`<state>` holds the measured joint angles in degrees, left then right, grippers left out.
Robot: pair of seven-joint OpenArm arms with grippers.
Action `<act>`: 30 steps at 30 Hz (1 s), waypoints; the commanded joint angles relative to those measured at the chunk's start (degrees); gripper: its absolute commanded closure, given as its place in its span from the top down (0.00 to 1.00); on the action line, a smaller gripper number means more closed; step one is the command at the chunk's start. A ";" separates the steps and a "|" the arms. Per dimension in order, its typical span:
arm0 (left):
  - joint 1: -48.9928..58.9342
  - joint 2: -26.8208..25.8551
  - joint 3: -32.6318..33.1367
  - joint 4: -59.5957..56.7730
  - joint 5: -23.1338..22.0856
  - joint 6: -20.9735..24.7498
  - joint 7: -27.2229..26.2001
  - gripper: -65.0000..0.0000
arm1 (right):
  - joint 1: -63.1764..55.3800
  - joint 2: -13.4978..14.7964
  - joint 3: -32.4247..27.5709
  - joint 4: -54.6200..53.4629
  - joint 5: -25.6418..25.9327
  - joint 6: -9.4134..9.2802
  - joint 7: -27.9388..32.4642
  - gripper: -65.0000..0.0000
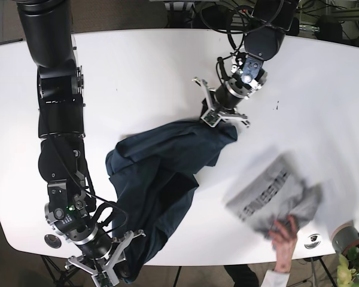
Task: Fold the T-shirt properly
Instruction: 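Grasp another edge of the navy shirt with the left gripper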
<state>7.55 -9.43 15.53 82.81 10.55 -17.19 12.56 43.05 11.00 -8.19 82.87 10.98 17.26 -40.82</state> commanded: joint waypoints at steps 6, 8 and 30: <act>-0.30 -0.37 -5.55 10.34 1.37 -0.61 6.92 0.00 | 4.65 0.38 4.45 -4.23 0.31 -0.33 1.74 0.03; -2.06 -0.11 -8.28 13.24 1.19 -3.34 9.73 0.00 | 5.44 0.47 6.21 -6.69 0.31 -0.33 1.83 0.03; -38.01 -2.66 -33.77 20.10 -3.21 -19.16 35.14 0.00 | 20.29 5.39 8.32 -20.23 0.31 -0.33 4.55 0.03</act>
<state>-25.85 -10.41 -17.93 102.21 7.66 -36.91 48.25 59.05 15.64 -0.05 61.43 10.70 16.93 -38.61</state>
